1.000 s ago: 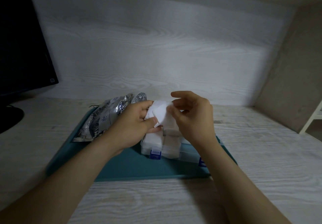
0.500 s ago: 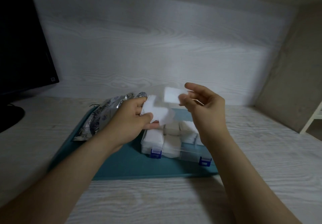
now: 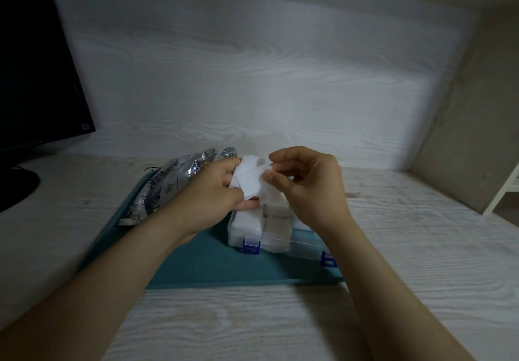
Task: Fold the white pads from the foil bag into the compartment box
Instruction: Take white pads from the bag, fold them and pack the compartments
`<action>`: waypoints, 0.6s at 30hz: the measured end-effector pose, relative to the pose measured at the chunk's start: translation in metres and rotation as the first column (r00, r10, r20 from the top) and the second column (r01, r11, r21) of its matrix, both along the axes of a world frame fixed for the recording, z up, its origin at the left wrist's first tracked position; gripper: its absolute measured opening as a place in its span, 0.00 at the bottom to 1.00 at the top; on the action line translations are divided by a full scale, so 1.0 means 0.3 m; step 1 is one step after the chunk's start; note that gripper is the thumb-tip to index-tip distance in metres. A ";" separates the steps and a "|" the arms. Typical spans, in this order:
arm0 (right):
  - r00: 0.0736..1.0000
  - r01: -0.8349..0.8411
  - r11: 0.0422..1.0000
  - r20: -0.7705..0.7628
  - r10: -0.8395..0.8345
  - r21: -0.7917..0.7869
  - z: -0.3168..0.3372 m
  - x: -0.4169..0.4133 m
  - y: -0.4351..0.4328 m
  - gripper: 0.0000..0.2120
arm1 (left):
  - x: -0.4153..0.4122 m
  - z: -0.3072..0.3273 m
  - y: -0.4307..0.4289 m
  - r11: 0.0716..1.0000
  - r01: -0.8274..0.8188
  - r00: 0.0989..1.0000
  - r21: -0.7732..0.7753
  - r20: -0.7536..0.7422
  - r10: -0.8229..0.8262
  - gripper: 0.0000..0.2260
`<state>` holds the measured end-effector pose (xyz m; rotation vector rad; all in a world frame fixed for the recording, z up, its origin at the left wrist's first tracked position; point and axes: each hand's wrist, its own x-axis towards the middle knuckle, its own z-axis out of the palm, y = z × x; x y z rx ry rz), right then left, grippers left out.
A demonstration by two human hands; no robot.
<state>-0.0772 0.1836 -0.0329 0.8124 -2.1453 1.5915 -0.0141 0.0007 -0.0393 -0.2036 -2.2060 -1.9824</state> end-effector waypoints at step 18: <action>0.876 0.150 0.879 -0.472 0.093 0.453 -0.042 0.014 -0.030 0.19 | 0.006 0.013 -0.001 0.990 -0.104 0.994 0.095 0.042 0.100 0.16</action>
